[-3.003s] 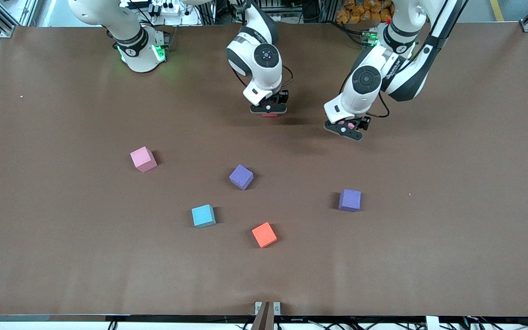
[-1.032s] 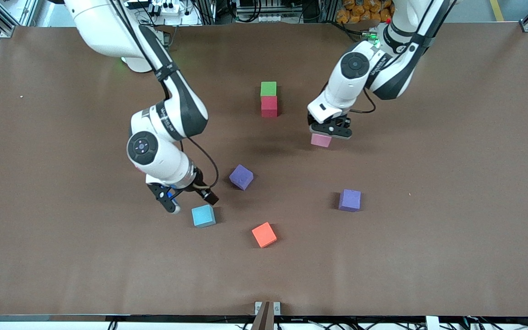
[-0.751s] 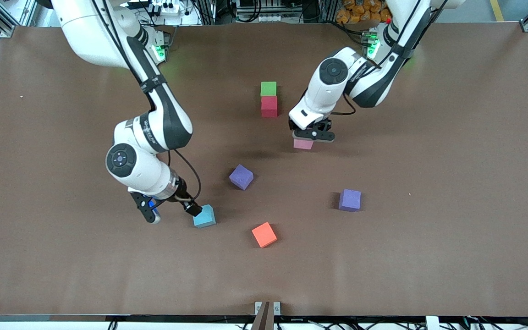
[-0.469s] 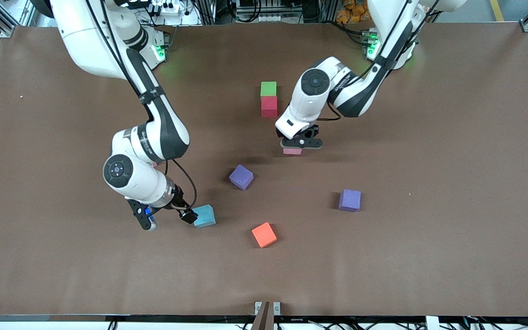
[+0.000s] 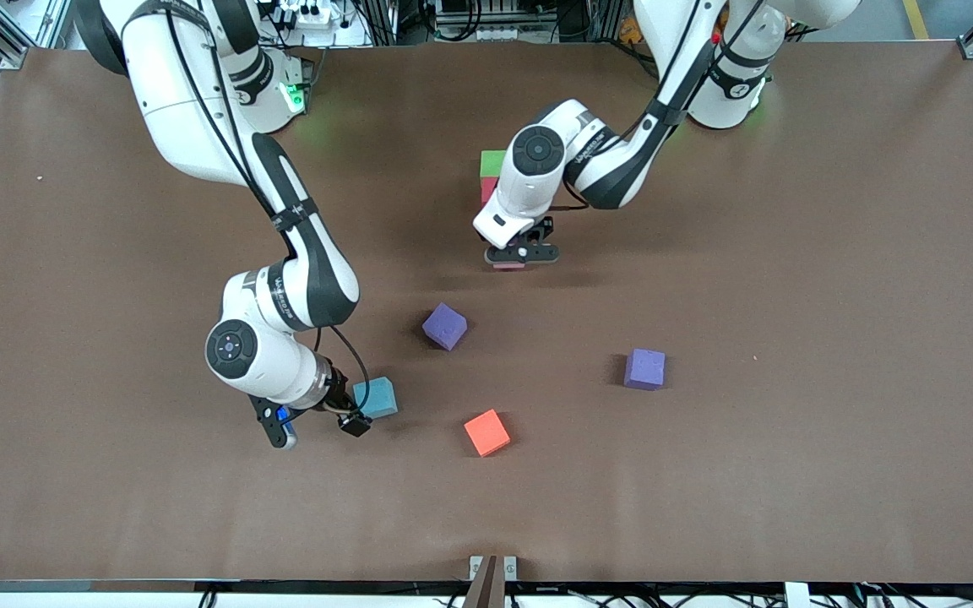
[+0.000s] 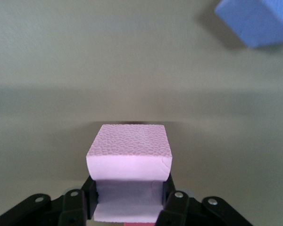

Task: Arrange blocks into number 1
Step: 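Grasp the cyan cube with the right gripper while the left gripper carries pink, then place pink cube after red with the left gripper while the right gripper carries cyan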

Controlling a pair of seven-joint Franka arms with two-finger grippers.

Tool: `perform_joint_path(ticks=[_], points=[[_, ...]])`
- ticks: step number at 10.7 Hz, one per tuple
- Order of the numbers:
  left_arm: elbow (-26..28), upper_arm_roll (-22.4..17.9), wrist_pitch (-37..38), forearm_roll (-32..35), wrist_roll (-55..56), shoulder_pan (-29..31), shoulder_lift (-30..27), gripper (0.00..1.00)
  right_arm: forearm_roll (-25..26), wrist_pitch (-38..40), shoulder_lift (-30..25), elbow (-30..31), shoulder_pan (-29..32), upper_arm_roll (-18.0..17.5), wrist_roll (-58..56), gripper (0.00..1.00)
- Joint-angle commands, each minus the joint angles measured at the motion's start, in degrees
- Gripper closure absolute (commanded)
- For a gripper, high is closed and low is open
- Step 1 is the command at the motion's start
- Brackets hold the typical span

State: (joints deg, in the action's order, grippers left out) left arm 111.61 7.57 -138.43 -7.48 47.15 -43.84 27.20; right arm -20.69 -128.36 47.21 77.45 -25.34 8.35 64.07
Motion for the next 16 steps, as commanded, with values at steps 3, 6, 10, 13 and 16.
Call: perform_joint_path(ticks=[3, 6, 10, 13, 16], points=[[-1.0, 0.5, 0.9, -1.3, 0.4, -1.8, 2.4, 0.96, -3.4, -0.6, 3.3, -2.2, -2.3, 1.8, -0.5, 0.00], [-1.0, 0.6, 0.9, -1.3, 0.4, -2.7, 2.8, 0.96, -3.7, -0.4, 3.1, -1.5, -2.5, 1.9, -2.5, 0.00], [-1.0, 0.6, 0.9, -1.4, 0.7, -4.1, 3.6, 0.96, -3.7, -0.7, 3.5, -0.5, -2.9, 1.8, -4.9, 0.00], [-1.0, 1.3, 0.9, -1.4, 1.6, -4.7, 4.0, 0.95, -3.7, -0.8, 4.2, -0.5, -3.9, 1.8, -4.9, 0.06], [-1.0, 1.4, 0.9, -1.4, 1.5, -4.7, 4.8, 0.02, -3.7, -1.8, 4.5, -0.5, -4.2, 1.8, -5.1, 0.29]])
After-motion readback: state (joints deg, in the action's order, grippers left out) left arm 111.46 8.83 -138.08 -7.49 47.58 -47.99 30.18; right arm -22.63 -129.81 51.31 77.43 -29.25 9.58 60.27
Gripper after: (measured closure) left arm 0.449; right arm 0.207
